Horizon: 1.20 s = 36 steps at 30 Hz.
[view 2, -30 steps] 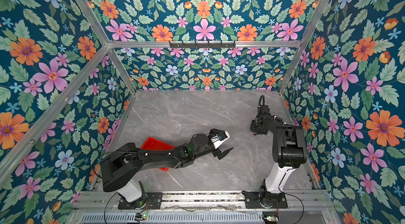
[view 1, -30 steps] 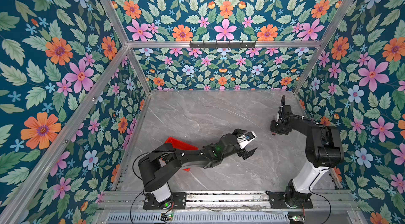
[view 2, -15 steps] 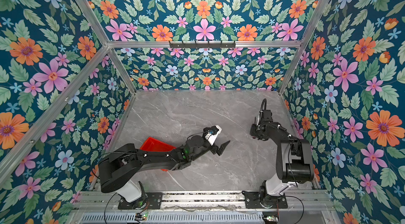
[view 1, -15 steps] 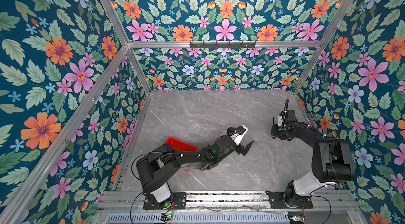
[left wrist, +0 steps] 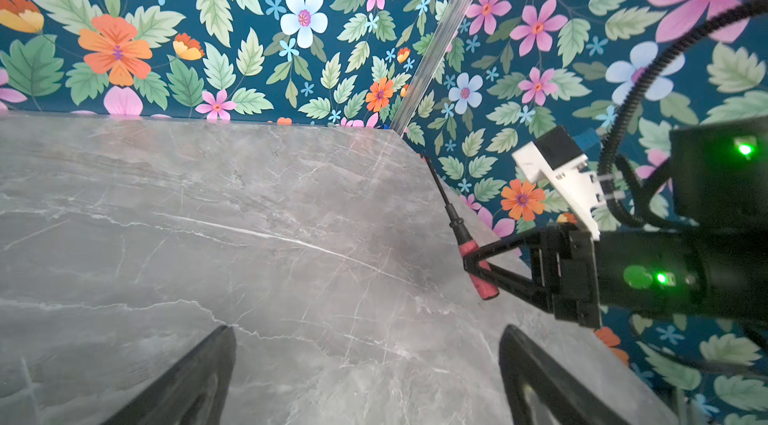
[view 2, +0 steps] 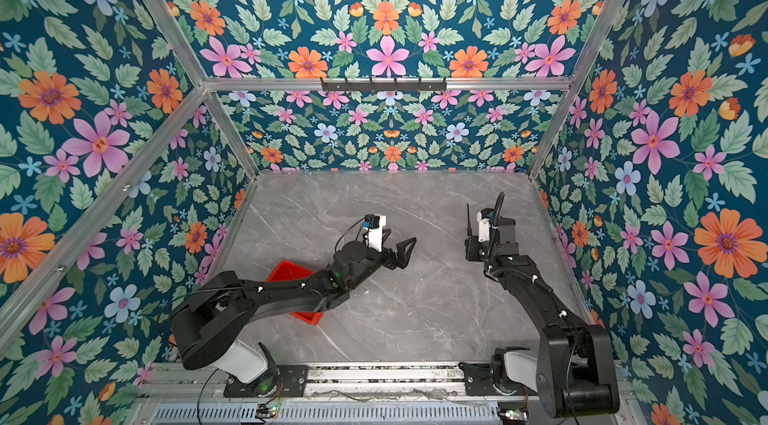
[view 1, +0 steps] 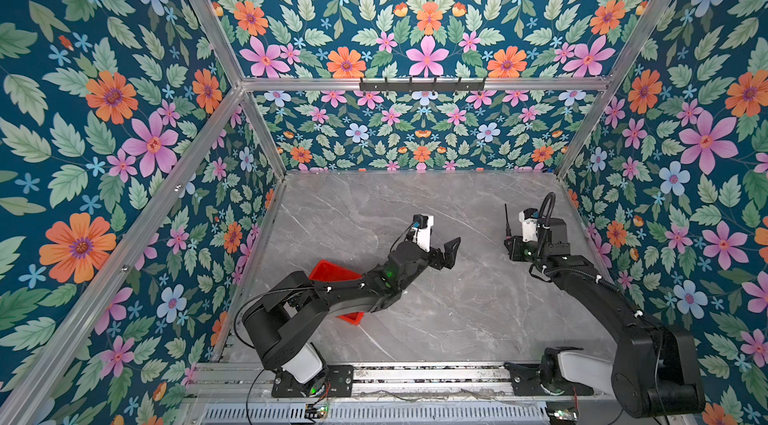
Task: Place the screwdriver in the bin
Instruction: 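Close the right gripper on the pink handle and lift the screwdriver, then bring the screwdriver to the left gripper and grasp its shaft with the left gripper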
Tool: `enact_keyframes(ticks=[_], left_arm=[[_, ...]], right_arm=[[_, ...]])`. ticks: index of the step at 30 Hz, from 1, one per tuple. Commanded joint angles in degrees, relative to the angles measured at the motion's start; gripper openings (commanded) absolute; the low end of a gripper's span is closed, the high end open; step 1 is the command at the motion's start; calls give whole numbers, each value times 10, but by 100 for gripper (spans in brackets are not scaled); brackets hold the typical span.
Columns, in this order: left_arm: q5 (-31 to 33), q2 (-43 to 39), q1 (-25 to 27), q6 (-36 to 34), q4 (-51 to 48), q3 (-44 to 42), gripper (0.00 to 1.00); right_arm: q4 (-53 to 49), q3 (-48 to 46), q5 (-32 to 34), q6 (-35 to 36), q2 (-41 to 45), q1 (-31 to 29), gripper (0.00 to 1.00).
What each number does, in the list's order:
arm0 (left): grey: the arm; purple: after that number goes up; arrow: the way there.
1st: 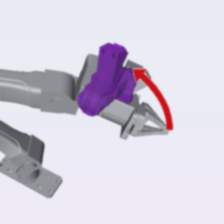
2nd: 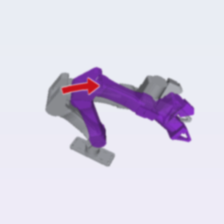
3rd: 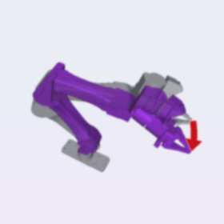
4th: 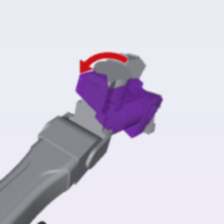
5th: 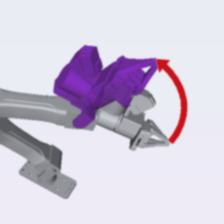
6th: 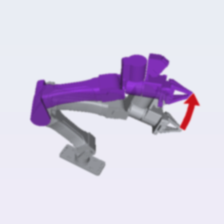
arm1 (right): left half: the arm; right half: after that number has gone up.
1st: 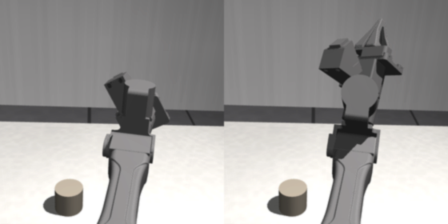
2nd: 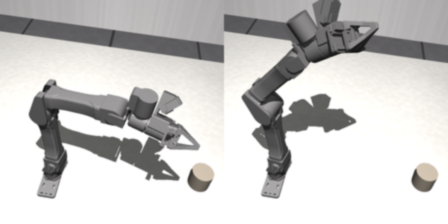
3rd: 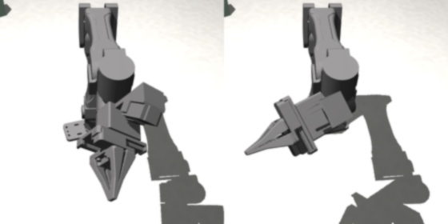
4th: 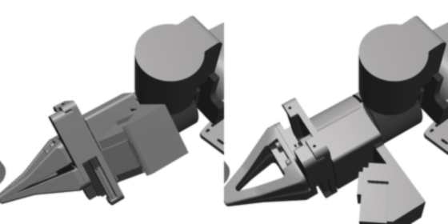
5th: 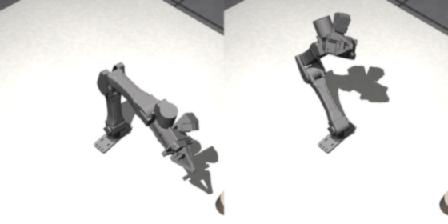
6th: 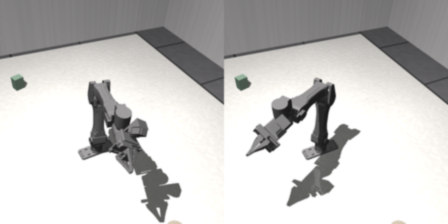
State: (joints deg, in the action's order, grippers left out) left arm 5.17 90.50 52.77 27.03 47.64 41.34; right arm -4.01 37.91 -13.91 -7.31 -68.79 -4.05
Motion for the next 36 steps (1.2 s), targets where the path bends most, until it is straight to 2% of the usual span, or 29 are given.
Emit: enact_keyframes(ticks=[1, 6, 11, 15, 22, 33, 36], left_arm=[[-54, -5, -17, 61, 48, -9, 100], [-101, 10, -30, 96, 107, -12, 98], [-143, 36, -29, 103, 147, 4, 98], [-155, 51, -30, 112, 175, 8, 97], [-168, 60, -30, 120, 181, 14, 90], [-193, 83, -29, 143, 212, 22, 50], [-197, 89, -30, 149, 216, 24, 42]], right_arm=[[44, -3, -55, 61, 20, -22, 0], [38, -1, -128, 127, 46, -69, 0], [31, 11, -171, 132, 56, -97, 0], [29, 22, -181, 142, 60, -124, 0], [33, 29, -185, 159, 51, -153, 0], [33, 31, -198, 172, 55, -160, 0], [32, 31, -201, 174, 57, -160, 0]])
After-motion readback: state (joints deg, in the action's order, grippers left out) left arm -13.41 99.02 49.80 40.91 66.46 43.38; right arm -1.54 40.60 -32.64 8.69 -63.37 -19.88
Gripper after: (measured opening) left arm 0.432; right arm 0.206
